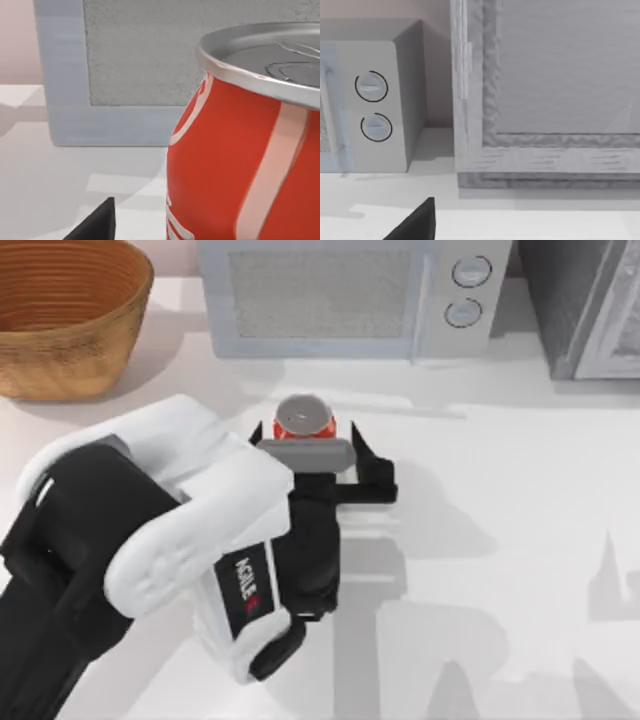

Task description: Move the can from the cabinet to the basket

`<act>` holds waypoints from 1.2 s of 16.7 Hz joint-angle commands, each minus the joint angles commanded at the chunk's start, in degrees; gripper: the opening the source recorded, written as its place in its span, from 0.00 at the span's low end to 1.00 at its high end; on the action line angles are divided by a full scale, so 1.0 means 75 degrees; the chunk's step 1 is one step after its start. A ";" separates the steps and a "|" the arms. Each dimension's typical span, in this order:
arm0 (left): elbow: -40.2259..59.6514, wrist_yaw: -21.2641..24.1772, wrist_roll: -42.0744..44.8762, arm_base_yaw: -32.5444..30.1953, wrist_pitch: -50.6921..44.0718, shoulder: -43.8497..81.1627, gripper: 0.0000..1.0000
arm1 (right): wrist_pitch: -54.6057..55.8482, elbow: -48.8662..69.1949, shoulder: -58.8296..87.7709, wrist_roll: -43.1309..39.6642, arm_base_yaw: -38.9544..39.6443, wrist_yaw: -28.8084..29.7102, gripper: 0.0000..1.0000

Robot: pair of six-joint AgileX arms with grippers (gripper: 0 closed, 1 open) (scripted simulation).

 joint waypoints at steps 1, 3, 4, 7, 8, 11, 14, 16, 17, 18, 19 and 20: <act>0.0000 0.0000 0.0000 0.0000 0.0000 0.0000 1.00 | 0.0000 0.0000 0.0000 0.0000 0.0000 0.0000 1.00; 0.0000 0.0000 0.0000 0.0000 0.0000 0.0000 0.92 | 0.0000 0.0000 0.0000 0.0000 0.0000 0.0000 1.00; 0.0000 0.0000 0.0000 0.0000 0.0000 0.0000 0.85 | 0.0000 0.0000 0.0000 0.0000 0.0000 0.0000 1.00; 0.0000 0.0000 0.0000 0.0000 0.0000 0.0000 0.62 | 0.0000 0.0000 0.0000 0.0000 0.0000 0.0000 1.00; 0.0000 0.0000 0.0000 0.0000 0.0000 0.0000 0.55 | 0.0000 0.0000 0.0000 0.0000 0.0000 0.0000 1.00; 0.0000 0.0000 0.0000 0.0000 0.0000 0.0000 0.32 | 0.0000 0.0000 0.0000 0.0000 0.0000 0.0000 1.00; 0.0000 0.0000 0.0000 0.0000 0.0000 0.0000 0.10 | 0.0000 0.0000 0.0000 0.0000 0.0000 0.0000 1.00; 0.0000 0.0000 0.0000 0.0000 0.0000 0.0000 0.00 | 0.0000 0.0000 0.0000 0.0000 0.0000 0.0000 1.00; 0.0000 0.0000 0.0000 0.0000 0.0000 0.0000 0.00 | 0.0000 0.0000 0.0000 0.0000 0.0000 0.0000 1.00; 0.0000 0.0000 0.0000 0.0000 0.0000 0.0000 0.00 | 0.0000 0.0000 0.0000 0.0000 0.0000 0.0000 1.00; 0.0000 0.0000 0.0000 0.0000 0.0000 0.0000 0.00 | 0.0000 0.0000 0.0000 0.0000 0.0000 0.0000 1.00; 0.0000 0.0000 0.0000 0.0000 0.0000 0.0000 0.00 | 0.0000 0.0000 0.0000 0.0000 0.0000 0.0000 1.00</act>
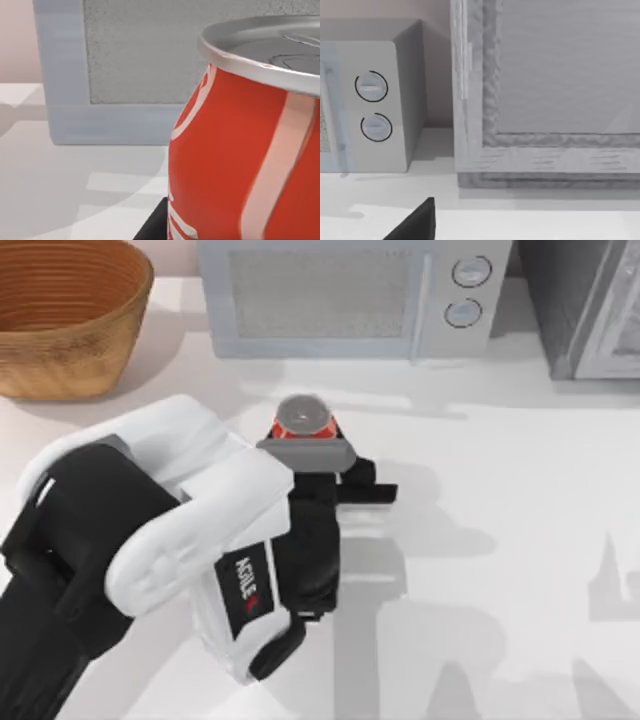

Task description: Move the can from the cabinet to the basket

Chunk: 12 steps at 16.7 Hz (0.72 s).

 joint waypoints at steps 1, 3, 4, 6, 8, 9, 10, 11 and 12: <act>0.0000 0.0000 0.0000 0.0000 0.0000 0.0000 0.00 | 0.0000 0.0000 0.0000 0.0000 0.0000 0.0000 1.00; 0.0000 0.0000 0.0000 0.0000 0.0000 0.0000 0.00 | 0.0000 0.0000 0.0000 0.0000 0.0000 0.0000 1.00; -0.0004 0.0001 0.0008 -0.0021 0.0000 -0.0011 0.00 | 0.0000 0.0000 0.0000 0.0000 0.0000 0.0000 1.00; -0.0032 0.0051 -0.0006 0.0046 -0.0010 -0.0025 0.00 | 0.0000 0.0000 0.0000 0.0000 0.0000 0.0000 1.00; -0.0118 0.0309 -0.0074 0.0390 -0.0081 -0.0095 0.00 | 0.0000 0.0000 0.0000 0.0000 0.0000 0.0000 1.00; -0.0146 0.0520 -0.0124 0.0653 -0.0148 -0.0148 0.00 | 0.0000 0.0000 0.0000 0.0000 0.0000 0.0000 1.00; -0.0154 0.0786 -0.0181 0.0973 -0.0245 -0.0213 0.00 | 0.0000 0.0000 0.0000 0.0000 0.0000 0.0000 1.00; -0.0138 0.1106 -0.0237 0.1349 -0.0379 -0.0299 0.00 | 0.0000 0.0000 0.0000 0.0000 0.0000 0.0000 1.00; -0.0094 0.1482 -0.0290 0.1774 -0.0557 -0.0407 0.00 | 0.0000 0.0000 0.0000 0.0000 0.0000 0.0000 1.00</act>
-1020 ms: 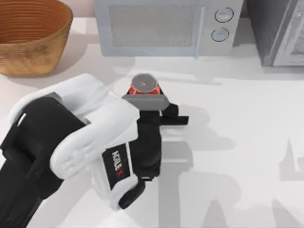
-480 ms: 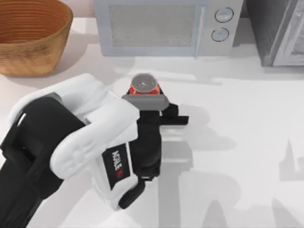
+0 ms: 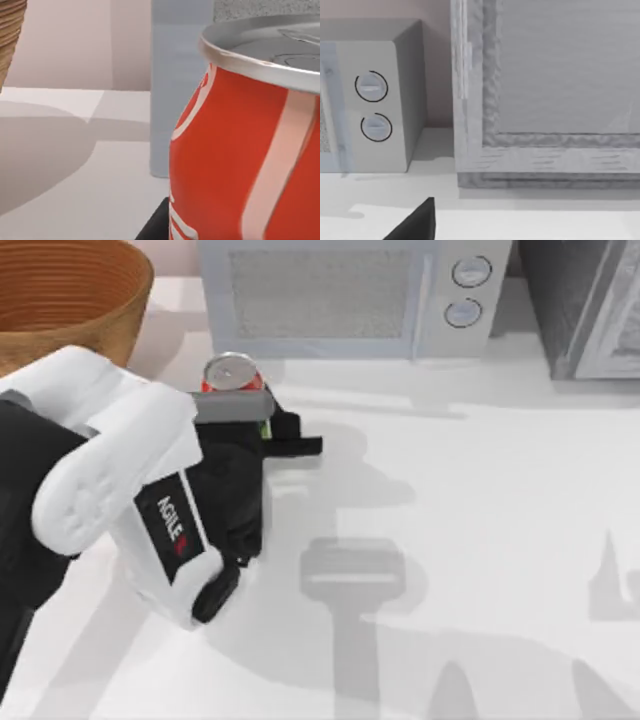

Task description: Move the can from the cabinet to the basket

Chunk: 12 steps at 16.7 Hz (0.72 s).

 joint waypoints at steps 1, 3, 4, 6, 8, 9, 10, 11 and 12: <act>0.0076 0.0435 -0.0044 0.0466 -0.0218 -0.0125 0.00 | 0.0000 0.0000 0.0000 0.0000 0.0000 0.0000 1.00; 0.0320 0.1485 -0.0090 0.1501 -0.0754 -0.0398 0.00 | 0.0000 0.0000 0.0000 0.0000 0.0000 0.0000 1.00; 0.0473 0.2092 -0.0088 0.2056 -0.1064 -0.0539 0.00 | 0.0000 0.0000 0.0000 0.0000 0.0000 0.0000 1.00; 0.0819 0.3449 -0.0043 0.3170 -0.1753 -0.0833 0.00 | 0.0000 0.0000 0.0000 0.0000 0.0000 0.0000 1.00; 0.1244 0.4913 0.0040 0.4218 -0.2522 -0.1131 0.00 | 0.0000 0.0000 0.0000 0.0000 0.0000 0.0000 1.00; 0.1494 0.5670 0.0088 0.4691 -0.2932 -0.1278 0.00 | 0.0000 0.0000 0.0000 0.0000 0.0000 0.0000 1.00; 0.1760 0.6448 0.0135 0.5125 -0.3353 -0.1420 0.00 | 0.0000 0.0000 0.0000 0.0000 0.0000 0.0000 1.00; 0.2035 0.7243 0.0181 0.5520 -0.3781 -0.1554 0.00 | 0.0000 0.0000 0.0000 0.0000 0.0000 0.0000 1.00; 0.2311 0.8052 0.0224 0.5873 -0.4213 -0.1680 0.00 | 0.0000 0.0000 0.0000 0.0000 0.0000 0.0000 1.00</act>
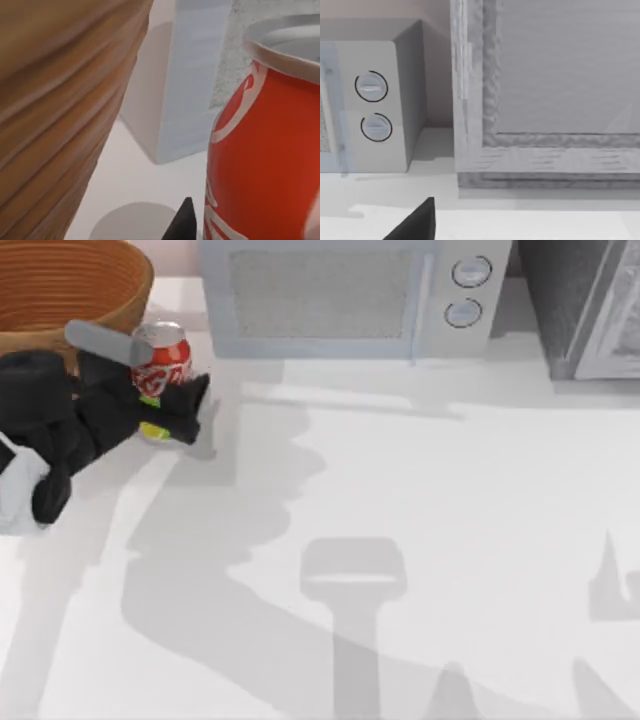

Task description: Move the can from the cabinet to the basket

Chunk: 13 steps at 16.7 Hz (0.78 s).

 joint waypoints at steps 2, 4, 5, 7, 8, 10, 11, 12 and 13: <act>0.0541 0.1578 0.0071 0.0563 -0.0850 -0.0230 0.00 | 0.0000 0.0000 0.0000 0.0000 0.0000 0.0000 1.00; 0.1063 0.2963 0.0124 0.0935 -0.1624 -0.0434 0.00 | 0.0000 0.0000 0.0000 0.0000 0.0000 0.0000 1.00; 0.1314 0.3546 0.0148 0.1057 -0.1964 -0.0534 0.00 | 0.0000 0.0000 0.0000 0.0000 0.0000 0.0000 1.00; 0.1756 0.4481 0.0188 0.1198 -0.2524 -0.0740 0.00 | 0.0000 0.0000 0.0000 0.0000 0.0000 0.0000 1.00; 0.1929 0.4825 0.0205 0.1234 -0.2736 -0.0833 0.00 | 0.0000 0.0000 0.0000 0.0000 0.0000 0.0000 1.00; 0.2174 0.5272 0.0236 0.1268 -0.3018 -0.0969 0.00 | 0.0000 0.0000 0.0000 0.0000 0.0000 0.0000 1.00; 0.2237 0.5375 0.0244 0.1272 -0.3085 -0.1005 0.00 | 0.0000 0.0000 0.0000 0.0000 0.0000 0.0000 1.00; 0.2254 0.5400 0.0247 0.1273 -0.3101 -0.1014 0.00 | 0.0000 0.0000 0.0000 0.0000 0.0000 0.0000 1.00; 0.2254 0.5400 0.0247 0.1273 -0.3101 -0.1014 0.00 | 0.0000 0.0000 0.0000 0.0000 0.0000 0.0000 1.00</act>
